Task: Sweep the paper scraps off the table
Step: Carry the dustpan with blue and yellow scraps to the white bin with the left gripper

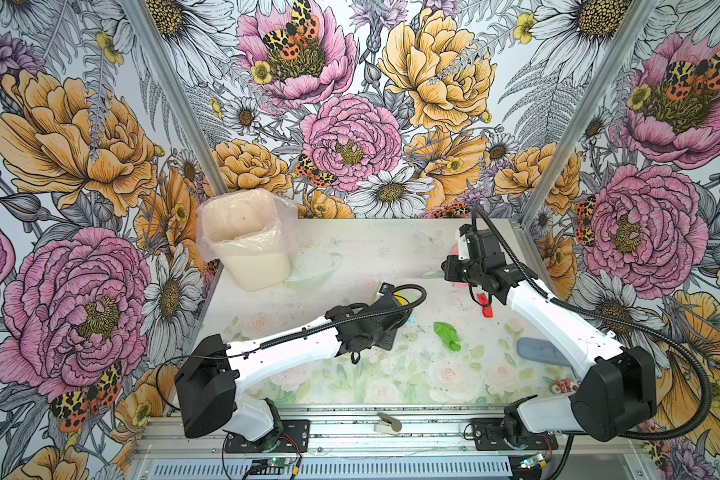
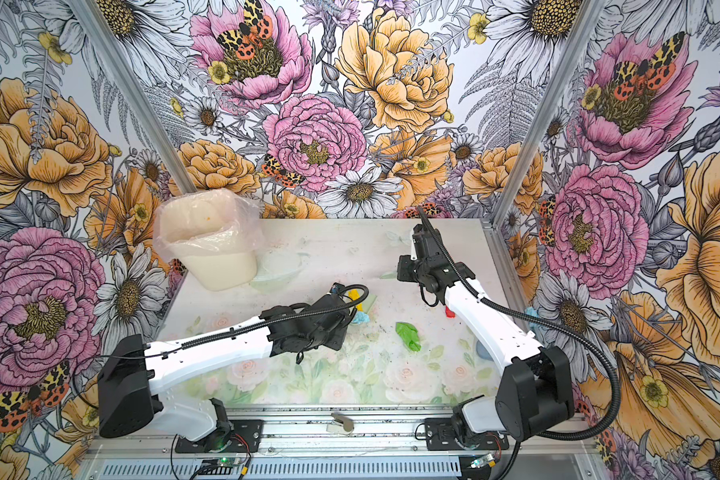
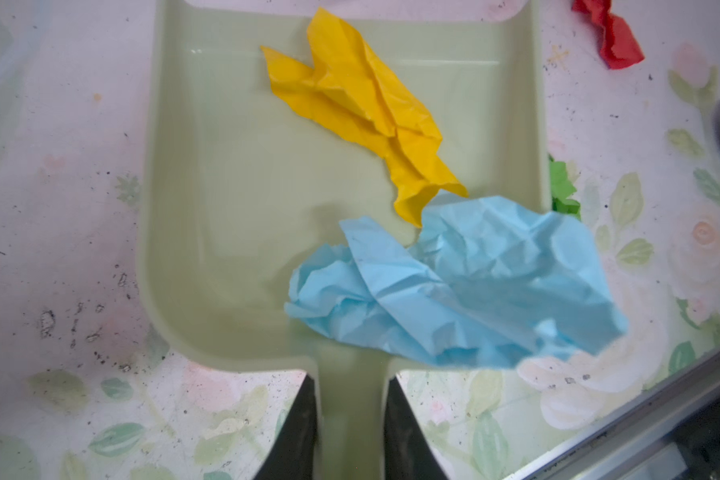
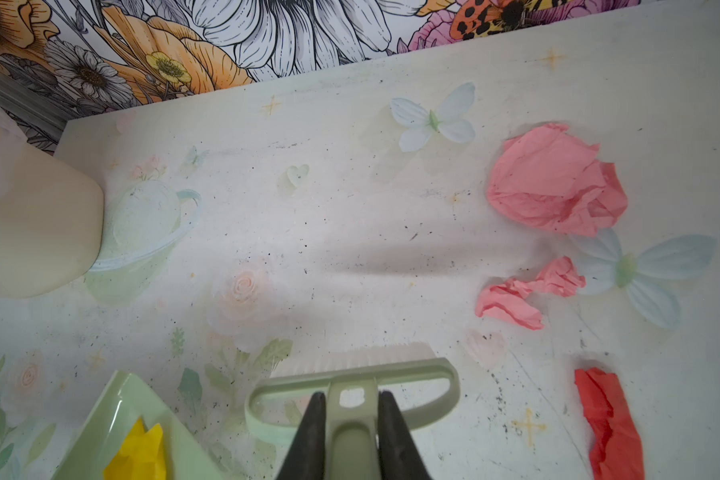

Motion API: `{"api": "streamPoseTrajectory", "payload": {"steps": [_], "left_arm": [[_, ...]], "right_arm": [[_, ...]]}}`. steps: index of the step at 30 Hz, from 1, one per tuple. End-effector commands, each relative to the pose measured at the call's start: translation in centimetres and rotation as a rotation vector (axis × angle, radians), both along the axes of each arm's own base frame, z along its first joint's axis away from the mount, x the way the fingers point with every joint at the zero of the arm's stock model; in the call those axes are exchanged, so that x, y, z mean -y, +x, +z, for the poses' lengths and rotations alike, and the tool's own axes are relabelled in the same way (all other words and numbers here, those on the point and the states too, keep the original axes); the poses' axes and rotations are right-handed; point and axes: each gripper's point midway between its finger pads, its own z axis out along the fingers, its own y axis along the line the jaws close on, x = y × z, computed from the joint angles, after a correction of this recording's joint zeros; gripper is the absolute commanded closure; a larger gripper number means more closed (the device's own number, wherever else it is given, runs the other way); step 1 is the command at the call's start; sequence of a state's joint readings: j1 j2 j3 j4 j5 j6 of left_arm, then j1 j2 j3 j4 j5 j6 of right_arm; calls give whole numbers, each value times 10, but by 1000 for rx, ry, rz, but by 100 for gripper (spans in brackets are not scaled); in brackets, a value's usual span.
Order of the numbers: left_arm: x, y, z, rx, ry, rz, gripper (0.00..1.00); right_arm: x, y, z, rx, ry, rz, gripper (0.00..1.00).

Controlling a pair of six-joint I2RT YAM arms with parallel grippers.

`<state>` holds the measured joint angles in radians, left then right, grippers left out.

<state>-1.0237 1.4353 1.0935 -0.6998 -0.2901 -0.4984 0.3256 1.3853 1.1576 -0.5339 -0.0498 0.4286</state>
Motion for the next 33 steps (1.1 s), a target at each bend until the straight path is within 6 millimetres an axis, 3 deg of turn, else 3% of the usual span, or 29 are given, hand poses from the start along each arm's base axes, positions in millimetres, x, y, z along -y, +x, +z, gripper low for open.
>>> {"api": "streamPoseTrajectory", "payload": {"steps": [1, 21, 33], "left_arm": [[-19, 10, 24, 55, 9, 31, 100], [-136, 56, 162, 283, -83, 264, 100], [-198, 94, 215, 342, -123, 418, 100]], "right_arm": [[4, 0, 20, 58, 16, -15, 100], [0, -4, 8, 25, 27, 12, 100], [0, -9, 2, 11, 23, 22, 100]]}}
